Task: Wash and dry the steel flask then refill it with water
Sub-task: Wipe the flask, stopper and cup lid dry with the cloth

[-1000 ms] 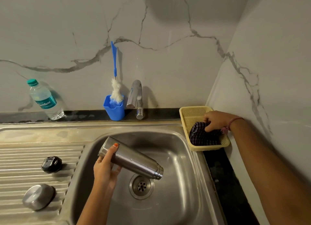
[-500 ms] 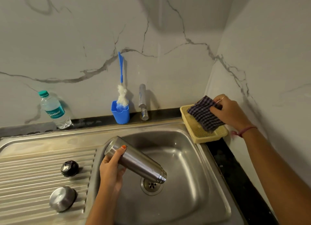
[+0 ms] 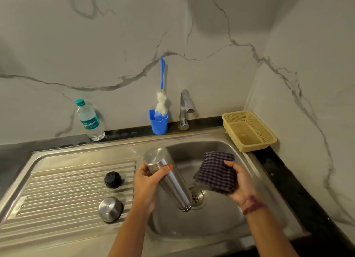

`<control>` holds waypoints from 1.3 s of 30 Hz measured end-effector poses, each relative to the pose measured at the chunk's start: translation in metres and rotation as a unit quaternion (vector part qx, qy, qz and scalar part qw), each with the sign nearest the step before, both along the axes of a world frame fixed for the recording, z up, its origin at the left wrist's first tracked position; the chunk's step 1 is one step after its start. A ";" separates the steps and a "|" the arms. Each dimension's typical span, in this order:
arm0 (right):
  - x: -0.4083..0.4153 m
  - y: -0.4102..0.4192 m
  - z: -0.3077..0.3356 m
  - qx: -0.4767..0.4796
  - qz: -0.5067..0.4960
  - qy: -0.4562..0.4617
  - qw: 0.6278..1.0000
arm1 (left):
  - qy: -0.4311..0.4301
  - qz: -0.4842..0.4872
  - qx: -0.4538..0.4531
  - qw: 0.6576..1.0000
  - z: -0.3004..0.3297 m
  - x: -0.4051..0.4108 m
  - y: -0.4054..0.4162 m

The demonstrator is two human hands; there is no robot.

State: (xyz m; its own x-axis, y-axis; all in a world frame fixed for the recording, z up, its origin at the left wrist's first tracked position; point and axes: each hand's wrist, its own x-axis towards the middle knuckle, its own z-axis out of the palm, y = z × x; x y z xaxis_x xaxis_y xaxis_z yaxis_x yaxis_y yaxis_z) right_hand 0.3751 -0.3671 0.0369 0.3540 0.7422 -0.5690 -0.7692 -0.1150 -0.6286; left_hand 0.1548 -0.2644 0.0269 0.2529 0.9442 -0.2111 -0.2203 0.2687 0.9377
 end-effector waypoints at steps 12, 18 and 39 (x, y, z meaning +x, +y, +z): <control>-0.067 0.038 0.065 0.092 0.135 -0.479 0.862 | 0.167 -0.073 0.209 0.961 0.003 -0.001 -0.003; -0.089 0.045 0.048 0.115 0.240 -0.794 0.546 | 0.189 -0.033 0.198 0.961 -0.001 0.007 -0.002; -0.026 0.020 0.031 0.269 0.186 -0.690 0.645 | 0.126 -0.065 0.153 0.978 0.001 0.037 -0.012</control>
State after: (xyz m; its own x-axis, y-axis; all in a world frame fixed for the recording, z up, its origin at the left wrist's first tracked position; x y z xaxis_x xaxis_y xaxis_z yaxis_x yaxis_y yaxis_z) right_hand 0.3491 -0.3475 0.0679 -0.0123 0.8807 0.4736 0.5838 0.3908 -0.7116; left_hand 0.1920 -0.2759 0.0277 0.3506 0.9365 0.0062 0.0452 -0.0236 0.9987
